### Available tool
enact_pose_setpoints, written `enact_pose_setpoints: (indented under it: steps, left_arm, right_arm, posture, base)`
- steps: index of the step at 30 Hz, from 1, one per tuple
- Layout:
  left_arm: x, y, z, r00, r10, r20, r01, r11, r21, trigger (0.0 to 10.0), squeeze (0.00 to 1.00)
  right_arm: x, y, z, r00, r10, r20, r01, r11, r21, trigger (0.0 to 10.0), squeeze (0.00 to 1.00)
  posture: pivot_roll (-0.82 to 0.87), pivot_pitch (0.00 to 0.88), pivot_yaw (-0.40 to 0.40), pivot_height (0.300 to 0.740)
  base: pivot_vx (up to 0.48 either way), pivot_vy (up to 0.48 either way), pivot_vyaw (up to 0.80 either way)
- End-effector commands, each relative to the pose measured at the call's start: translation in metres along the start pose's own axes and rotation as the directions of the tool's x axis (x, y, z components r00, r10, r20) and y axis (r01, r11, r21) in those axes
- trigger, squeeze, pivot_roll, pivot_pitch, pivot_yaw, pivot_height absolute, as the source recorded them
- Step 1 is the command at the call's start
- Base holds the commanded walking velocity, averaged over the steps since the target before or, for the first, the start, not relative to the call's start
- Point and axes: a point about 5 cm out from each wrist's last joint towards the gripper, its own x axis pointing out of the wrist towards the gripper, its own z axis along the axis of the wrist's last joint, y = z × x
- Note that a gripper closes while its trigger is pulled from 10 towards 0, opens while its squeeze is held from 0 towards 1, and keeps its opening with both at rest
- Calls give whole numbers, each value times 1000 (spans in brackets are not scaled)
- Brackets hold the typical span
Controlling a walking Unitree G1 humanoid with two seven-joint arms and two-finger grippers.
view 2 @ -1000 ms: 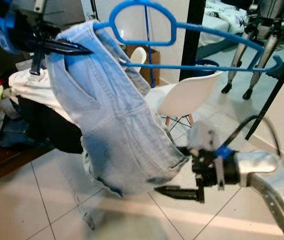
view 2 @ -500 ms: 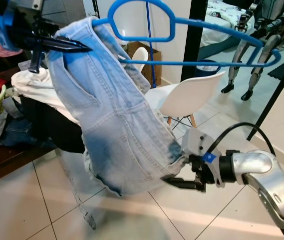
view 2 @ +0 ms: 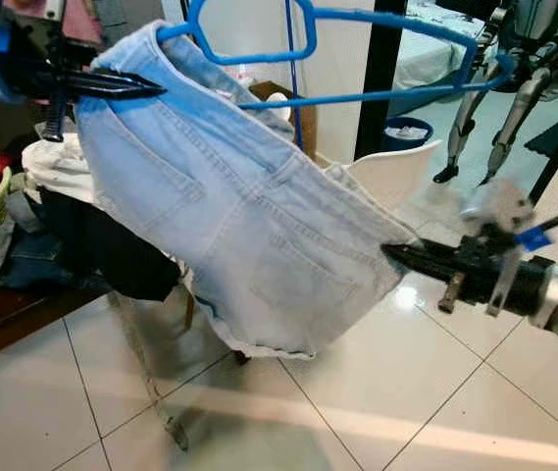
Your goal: Hang hanger
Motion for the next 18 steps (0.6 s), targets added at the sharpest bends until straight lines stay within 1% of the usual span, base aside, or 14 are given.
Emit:
enact_pose_setpoints:
  steps: [1, 2, 3, 5, 6, 8, 10, 11, 13, 14, 15, 16, 17, 18]
  left_arm:
    - [-20, 2, 7, 1000, 21, -13, -21, 1000, 18, 10000, 0]
    - [-20, 2, 7, 1000, 21, -13, -21, 1000, 18, 10000, 0]
    - [-23, 0, 3, 1000, 24, -17, -24, 1000, -9, 10000, 0]
    - [-25, -5, -5, 999, 21, -29, -23, 999, -49, 10000, 0]
    - [-25, -5, -5, 999, 21, -29, -23, 999, -49, 10000, 0]
    - [-26, -9, -9, 999, 10, -35, -13, 997, -76, 10000, 0]
    - [-27, -18, -20, 996, -31, -86, 20, 992, -126, 10000, 0]
    - [-27, -18, -20, 996, -31, -86, 20, 992, -126, 10000, 0]
    - [-31, -32, -34, 981, -97, -170, 61, 977, -204, 10000, 0]
    - [-33, -36, -39, 973, -117, -198, 71, 972, -225, 10000, 0]
    - [-34, -41, -42, 965, -143, -219, 84, 962, -261, 10000, 0]
    - [-34, -41, -42, 965, -143, -219, 84, 962, -261, 10000, 0]
    - [-36, -43, -44, 961, -157, -229, 89, 955, -282, 10000, 0]
    - [-38, -50, -46, 945, -197, -260, 111, 944, -311, 10000, 0]
  right_arm:
    - [-10, -11, 8, 995, -68, 76, 67, 998, 10, 0, 0]
    - [-10, -11, 8, 995, -68, 76, 67, 998, 10, 0, 0]
    - [-15, -17, 12, 987, -104, 119, 103, 995, 13, 0, 0]
    - [-19, -23, 19, 976, -137, 169, 139, 990, 5, 0, 0]
    - [-19, -23, 19, 976, -137, 169, 139, 990, 5, 0, 0]
    - [-20, -24, 21, 973, -144, 180, 146, 989, 0, 0, 0]
    - [-19, -24, 26, 975, -135, 179, 141, 990, -20, 0, 0]
    - [-19, -24, 26, 975, -135, 179, 141, 990, -20, 0, 0]
    - [-17, -21, 30, 983, -92, 156, 101, 993, -52, 0, 0]
    - [-16, -20, 32, 986, -75, 146, 85, 994, -62, 0, 0]
    - [-15, -18, 32, 990, -54, 132, 64, 995, -74, 0, 0]
    - [-15, -18, 32, 990, -54, 132, 64, 995, -74, 0, 0]
    - [-14, -17, 33, 991, -40, 125, 51, 996, -79, 0, 0]
    - [-14, -16, 34, 992, -31, 121, 42, 995, -86, 0, 0]
  posture:
    - [-10, 19, 32, 740]
    - [-10, 19, 32, 740]
    - [-9, 20, 32, 740]
    - [-9, 22, 33, 740]
    - [-9, 22, 33, 740]
    - [-9, 23, 33, 740]
    - [-7, 25, 33, 740]
    - [-7, 25, 33, 740]
    - [-9, 29, 35, 740]
    - [-9, 29, 35, 740]
    - [-9, 29, 35, 740]
    - [-9, 29, 35, 740]
    - [-9, 31, 33, 740]
    - [-9, 32, 36, 740]
  base:
    - [0, 0, 0]
    - [0, 0, 0]
    - [0, 0, 0]
    - [0, 0, 0]
    - [0, 0, 0]
    - [0, 0, 0]
    - [0, 0, 0]
    - [0, 0, 0]
    - [0, 0, 0]
    - [0, 0, 0]
    - [0, 0, 0]
    - [0, 0, 0]
    - [0, 0, 0]
    - [0, 0, 0]
